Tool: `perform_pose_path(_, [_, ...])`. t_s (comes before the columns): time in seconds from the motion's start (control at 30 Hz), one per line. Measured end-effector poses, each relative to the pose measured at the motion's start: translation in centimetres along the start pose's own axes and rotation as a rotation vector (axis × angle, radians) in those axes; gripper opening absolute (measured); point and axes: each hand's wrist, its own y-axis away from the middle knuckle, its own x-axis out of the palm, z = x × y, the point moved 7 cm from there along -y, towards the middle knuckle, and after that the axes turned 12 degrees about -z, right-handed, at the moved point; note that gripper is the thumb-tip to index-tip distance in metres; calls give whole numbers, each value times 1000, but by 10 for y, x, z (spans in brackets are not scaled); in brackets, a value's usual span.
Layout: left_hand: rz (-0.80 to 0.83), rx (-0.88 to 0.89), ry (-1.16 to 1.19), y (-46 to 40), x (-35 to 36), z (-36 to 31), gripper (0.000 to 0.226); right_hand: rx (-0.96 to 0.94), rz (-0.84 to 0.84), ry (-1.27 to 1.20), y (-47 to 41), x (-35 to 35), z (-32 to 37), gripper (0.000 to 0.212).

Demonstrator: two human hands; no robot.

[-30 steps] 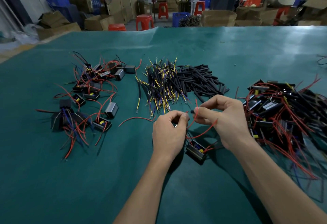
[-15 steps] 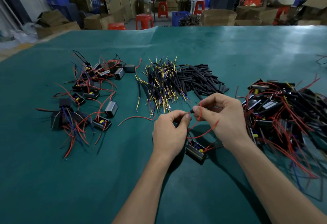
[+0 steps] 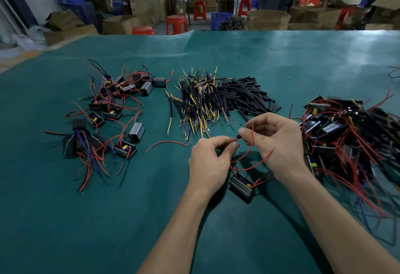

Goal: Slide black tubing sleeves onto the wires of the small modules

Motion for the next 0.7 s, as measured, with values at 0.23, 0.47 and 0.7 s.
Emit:
perform_pose_path(0.23, [9, -1, -3, 2, -2, -2, 24, 12, 111, -39, 0, 4, 6, 18])
perform_pose_path(0.47, [-16, -35, 28, 1, -4, -2, 13, -3, 165, -27, -2, 4, 7, 18])
perform_pose_path(0.7, [107, 3, 77, 5, -2, -4, 26, 53, 266, -70, -7, 2, 2, 21])
